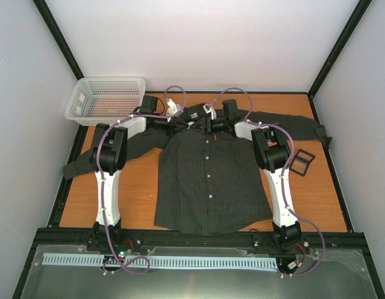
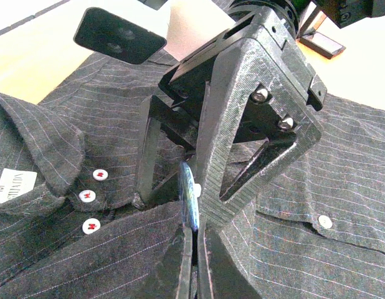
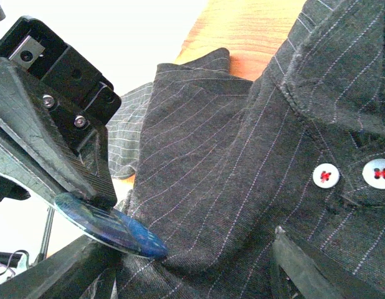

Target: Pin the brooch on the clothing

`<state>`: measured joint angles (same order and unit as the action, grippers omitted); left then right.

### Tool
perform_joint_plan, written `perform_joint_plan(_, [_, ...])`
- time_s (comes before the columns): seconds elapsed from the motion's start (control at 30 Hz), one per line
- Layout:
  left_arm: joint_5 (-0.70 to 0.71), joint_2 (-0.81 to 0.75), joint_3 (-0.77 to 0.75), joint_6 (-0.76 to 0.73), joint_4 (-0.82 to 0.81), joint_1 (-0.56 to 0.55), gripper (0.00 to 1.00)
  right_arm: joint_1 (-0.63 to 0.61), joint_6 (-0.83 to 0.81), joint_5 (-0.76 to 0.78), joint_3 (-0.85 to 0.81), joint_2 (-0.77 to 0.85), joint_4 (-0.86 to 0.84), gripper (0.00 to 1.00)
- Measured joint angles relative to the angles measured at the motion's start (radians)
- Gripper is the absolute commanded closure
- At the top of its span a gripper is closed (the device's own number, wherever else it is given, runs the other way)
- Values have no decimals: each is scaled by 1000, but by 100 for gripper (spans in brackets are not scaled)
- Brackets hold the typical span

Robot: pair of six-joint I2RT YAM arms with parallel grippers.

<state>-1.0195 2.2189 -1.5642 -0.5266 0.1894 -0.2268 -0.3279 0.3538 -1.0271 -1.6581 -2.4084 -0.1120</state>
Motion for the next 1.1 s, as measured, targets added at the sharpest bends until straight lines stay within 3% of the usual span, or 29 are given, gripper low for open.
perform_joint_plan(0.33, [25,0,0,-10,-21,0,99,-4,92,40,0,-1,-14,36])
perform_joint_plan(0.7, [85,-1,37,-14,-80,-13,99,-13,257,139,168,32,-245,29])
perform_joint_plan(1.1, [120,-23,100,-13,-114,-6,99,6,229,228,272,121,-253,20])
